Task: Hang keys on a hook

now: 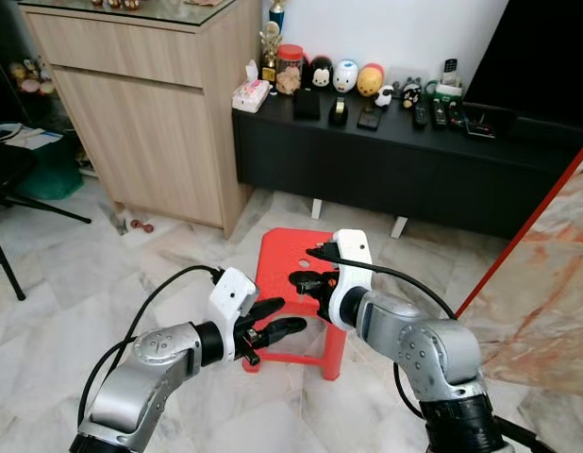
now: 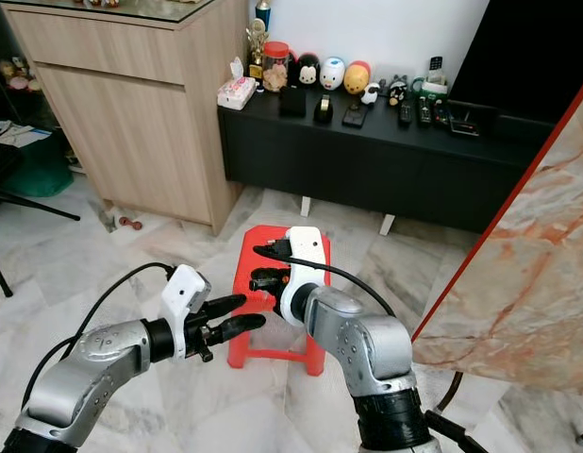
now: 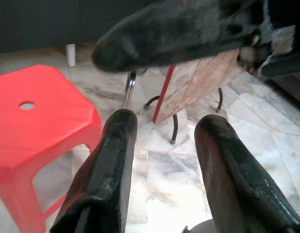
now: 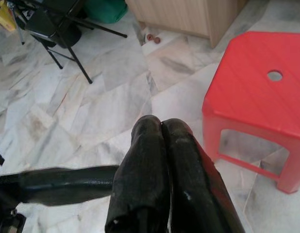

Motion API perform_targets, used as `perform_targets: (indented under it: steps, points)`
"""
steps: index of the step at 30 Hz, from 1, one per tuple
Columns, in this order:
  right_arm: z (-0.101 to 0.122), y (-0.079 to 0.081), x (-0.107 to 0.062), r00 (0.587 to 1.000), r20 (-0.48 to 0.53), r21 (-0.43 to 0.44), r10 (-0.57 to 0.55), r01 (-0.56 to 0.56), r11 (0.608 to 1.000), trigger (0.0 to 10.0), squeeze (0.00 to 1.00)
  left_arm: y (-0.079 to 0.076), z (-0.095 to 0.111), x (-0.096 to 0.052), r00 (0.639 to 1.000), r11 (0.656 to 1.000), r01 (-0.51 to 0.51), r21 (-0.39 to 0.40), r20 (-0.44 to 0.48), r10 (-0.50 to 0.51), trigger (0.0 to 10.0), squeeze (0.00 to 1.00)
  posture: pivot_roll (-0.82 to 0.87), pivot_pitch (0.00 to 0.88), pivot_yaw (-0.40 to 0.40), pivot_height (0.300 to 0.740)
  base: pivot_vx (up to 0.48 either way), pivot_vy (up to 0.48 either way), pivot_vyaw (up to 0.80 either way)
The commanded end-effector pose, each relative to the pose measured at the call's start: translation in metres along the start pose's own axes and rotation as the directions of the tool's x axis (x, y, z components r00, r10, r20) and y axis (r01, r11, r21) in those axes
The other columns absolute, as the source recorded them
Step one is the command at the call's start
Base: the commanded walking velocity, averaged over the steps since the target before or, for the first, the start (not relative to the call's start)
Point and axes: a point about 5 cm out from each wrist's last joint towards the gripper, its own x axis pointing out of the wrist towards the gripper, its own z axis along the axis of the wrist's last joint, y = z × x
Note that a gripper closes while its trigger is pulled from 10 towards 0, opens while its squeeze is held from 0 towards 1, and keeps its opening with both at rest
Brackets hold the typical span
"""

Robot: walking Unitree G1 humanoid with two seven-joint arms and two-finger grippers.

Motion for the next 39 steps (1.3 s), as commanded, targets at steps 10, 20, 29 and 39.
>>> perform_targets:
  steps: [10,20,29,39]
  points:
    - [0.015,0.007,-0.008,0.998,0.065,0.073,0.016,-0.021,0.997,10.0,0.0,-0.004,-0.001,0.002,1.0,1.0,-0.002,-0.025,0.003,0.002,10.0,0.0,0.01,0.056,-0.08,0.734,0.0,0.0,0.0]
    - [0.017,0.015,-0.008,0.997,0.071,0.109,0.042,-0.049,0.993,10.0,0.0,-0.004,-0.002,0.004,0.999,0.998,-0.037,-0.05,0.01,0.038,10.0,0.0,0.01,0.048,-0.086,0.734,0.0,0.0,0.0]
    - [0.012,0.022,-0.009,0.996,0.055,0.142,0.064,-0.071,0.987,10.0,0.0,-0.006,-0.003,0.006,0.999,0.997,-0.036,-0.071,0.02,0.038,8.5,0.0,0.01,0.046,-0.087,0.734,0.0,0.0,0.0]
    - [0.001,0.035,-0.009,0.994,0.014,0.167,0.106,-0.107,0.98,10.0,0.0,-0.005,-0.002,0.006,0.998,0.995,-0.048,-0.087,0.03,0.051,7.1,0.0,0.02,0.052,-0.09,0.734,0.0,0.0,0.0]
